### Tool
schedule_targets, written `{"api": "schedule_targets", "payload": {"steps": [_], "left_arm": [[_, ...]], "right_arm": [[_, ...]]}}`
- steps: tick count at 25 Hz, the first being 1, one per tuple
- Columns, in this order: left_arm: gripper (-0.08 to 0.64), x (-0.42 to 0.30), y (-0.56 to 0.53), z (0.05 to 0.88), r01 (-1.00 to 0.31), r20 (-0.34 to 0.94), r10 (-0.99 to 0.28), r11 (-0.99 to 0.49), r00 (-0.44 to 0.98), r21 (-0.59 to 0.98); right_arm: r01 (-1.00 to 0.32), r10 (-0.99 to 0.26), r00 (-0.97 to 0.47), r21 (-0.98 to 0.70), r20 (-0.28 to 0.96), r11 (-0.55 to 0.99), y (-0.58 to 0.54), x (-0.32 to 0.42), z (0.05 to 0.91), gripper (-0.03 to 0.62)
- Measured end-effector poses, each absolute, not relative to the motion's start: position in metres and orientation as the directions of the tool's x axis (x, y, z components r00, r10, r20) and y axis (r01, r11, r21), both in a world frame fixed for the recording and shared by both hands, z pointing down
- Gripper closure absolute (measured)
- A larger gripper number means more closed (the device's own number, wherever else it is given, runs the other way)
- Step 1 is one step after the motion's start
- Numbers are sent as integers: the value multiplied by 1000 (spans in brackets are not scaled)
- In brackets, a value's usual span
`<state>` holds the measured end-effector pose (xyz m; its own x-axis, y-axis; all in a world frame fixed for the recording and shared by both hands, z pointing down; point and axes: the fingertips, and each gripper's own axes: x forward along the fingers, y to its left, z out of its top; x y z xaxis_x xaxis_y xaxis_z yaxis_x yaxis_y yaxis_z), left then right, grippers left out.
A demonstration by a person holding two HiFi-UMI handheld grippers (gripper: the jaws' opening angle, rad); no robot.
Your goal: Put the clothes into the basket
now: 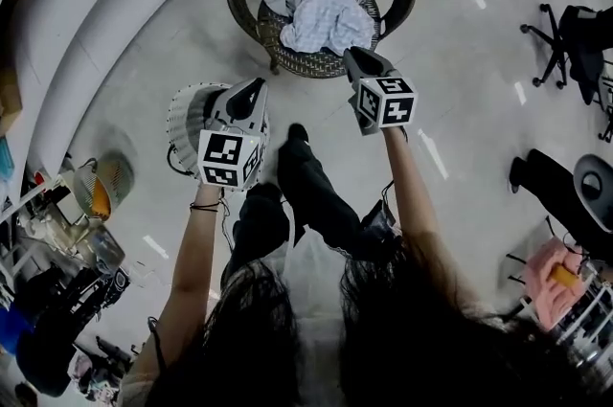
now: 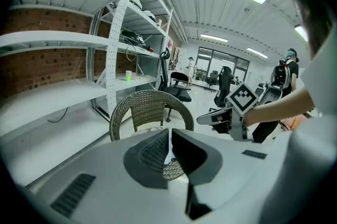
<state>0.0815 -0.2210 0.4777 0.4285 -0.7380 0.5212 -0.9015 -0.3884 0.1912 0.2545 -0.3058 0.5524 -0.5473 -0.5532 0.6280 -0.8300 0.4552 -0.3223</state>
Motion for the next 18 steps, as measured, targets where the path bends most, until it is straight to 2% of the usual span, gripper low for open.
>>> {"api": "schedule_targets", "payload": {"steps": [8,11,14,18], "left_arm": [[531,90,-260,556,-892,579,-687,-413,438,185],[531,90,-262,584,-887,612,-658,-425,439,178],[531,86,-261,609,-891,645,-632,-415,429,185],[531,75,-264,635,-911,671,-626,-359,397,204]], "right_arm": [[-851,-470,-466,-234,750,470,-355,279,679,529],[-848,-447,-439,-195,780,493,-372,282,717,376],[-857,-432,-407,-173,805,485,-388,282,744,326],[-896,-382,-380,-233,842,378,-400,263,778,295]]}}
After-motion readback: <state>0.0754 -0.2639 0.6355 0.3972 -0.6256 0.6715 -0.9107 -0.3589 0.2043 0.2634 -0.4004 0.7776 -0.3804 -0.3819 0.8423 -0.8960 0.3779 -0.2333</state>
